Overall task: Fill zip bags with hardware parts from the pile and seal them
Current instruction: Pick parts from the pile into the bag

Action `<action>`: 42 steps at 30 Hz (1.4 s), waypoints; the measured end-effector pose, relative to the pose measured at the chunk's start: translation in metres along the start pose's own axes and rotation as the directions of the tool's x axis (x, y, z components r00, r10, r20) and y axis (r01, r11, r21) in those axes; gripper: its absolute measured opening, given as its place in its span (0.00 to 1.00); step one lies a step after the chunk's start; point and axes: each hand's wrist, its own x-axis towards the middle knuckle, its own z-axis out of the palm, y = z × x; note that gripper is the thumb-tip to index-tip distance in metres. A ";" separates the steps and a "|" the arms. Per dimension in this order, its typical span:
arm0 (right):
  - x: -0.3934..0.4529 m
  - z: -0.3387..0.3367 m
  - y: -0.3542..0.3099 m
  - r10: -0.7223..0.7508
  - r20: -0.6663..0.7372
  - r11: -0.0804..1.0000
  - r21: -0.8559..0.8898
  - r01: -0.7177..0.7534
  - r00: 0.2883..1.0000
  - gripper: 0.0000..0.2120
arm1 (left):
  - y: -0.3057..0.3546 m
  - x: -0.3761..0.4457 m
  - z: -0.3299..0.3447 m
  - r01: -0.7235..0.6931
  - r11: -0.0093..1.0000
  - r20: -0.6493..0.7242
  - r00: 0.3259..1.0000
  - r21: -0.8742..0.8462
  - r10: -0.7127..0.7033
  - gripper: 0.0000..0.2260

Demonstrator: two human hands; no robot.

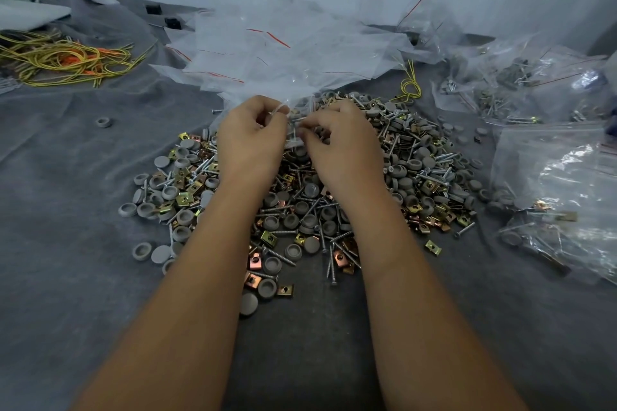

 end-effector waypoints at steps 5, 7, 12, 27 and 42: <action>0.002 -0.008 -0.001 0.080 -0.246 0.992 0.112 -0.054 0.966 0.10 | 0.000 0.000 -0.001 -0.017 1.000 -0.034 0.999 0.025 0.017 0.07; 0.004 -0.011 0.002 0.192 -0.301 0.977 0.152 -0.151 0.934 0.11 | -0.001 0.000 -0.002 0.001 1.000 -0.055 0.998 0.030 0.000 0.07; 0.006 -0.016 0.012 0.346 -0.268 0.936 0.163 -0.311 0.899 0.16 | -0.004 0.005 -0.004 0.061 0.997 -0.103 0.993 0.049 -0.056 0.10; 0.005 -0.017 0.020 0.204 -0.062 0.920 -0.329 -0.213 0.977 0.28 | -0.003 0.005 -0.003 0.103 0.994 -0.087 0.991 0.024 -0.100 0.11; 0.008 -0.019 0.022 0.213 0.112 0.875 -0.463 -0.138 0.971 0.22 | -0.003 0.005 -0.002 0.105 0.994 -0.066 0.992 0.021 -0.103 0.09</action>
